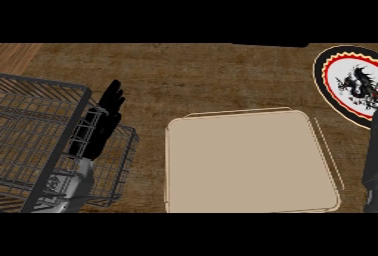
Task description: Pick the cupcake from the tray and place it in the plate
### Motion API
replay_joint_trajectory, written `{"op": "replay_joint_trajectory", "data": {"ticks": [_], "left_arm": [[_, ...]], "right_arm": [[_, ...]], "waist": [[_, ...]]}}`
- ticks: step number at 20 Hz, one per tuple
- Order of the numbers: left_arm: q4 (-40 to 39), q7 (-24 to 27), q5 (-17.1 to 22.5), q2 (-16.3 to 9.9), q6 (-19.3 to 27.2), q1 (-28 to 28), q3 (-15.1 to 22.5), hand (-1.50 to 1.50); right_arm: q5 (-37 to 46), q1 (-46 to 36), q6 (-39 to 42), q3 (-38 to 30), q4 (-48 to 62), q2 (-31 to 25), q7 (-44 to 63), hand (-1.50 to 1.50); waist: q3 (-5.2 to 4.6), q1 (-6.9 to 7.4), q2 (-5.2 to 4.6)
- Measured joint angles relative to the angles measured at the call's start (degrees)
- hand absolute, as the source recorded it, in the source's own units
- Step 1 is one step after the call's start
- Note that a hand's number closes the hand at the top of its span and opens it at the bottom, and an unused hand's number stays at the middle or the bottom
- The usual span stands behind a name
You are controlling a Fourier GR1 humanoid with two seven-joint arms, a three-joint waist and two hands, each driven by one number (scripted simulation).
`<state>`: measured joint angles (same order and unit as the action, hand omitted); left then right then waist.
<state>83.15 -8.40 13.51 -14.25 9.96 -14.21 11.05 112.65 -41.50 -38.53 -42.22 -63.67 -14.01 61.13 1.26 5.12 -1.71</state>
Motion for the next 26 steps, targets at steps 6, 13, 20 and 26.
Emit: {"op": "replay_joint_trajectory", "data": {"ticks": [6, 13, 20, 26], "left_arm": [[0.1, -0.3, -0.1, -0.1, -0.2, 0.8, -0.6, 0.00], [0.1, 0.2, -0.4, 0.2, -0.4, 1.4, -1.2, 0.00], [0.0, 0.3, -0.4, 0.4, -1.0, 1.7, -1.7, 0.00], [0.1, 0.4, -1.0, 0.7, -0.7, 2.5, -2.3, 0.00]], "right_arm": [[-4.4, 0.0, -4.5, -8.4, 6.3, -0.7, -0.7, -1.50], [-15.4, -1.7, -7.1, -14.7, 18.0, -2.5, -3.7, -1.50], [-24.2, -2.8, -16.5, -14.7, 21.2, -4.0, -13.5, -1.50], [-31.4, -2.9, -24.9, -14.7, 20.1, -3.7, -20.2, -1.50]], "waist": [[-0.01, -0.86, 0.47], [0.12, -1.36, 0.82], [0.18, -1.57, 1.00], [0.14, -2.30, 1.48]]}}
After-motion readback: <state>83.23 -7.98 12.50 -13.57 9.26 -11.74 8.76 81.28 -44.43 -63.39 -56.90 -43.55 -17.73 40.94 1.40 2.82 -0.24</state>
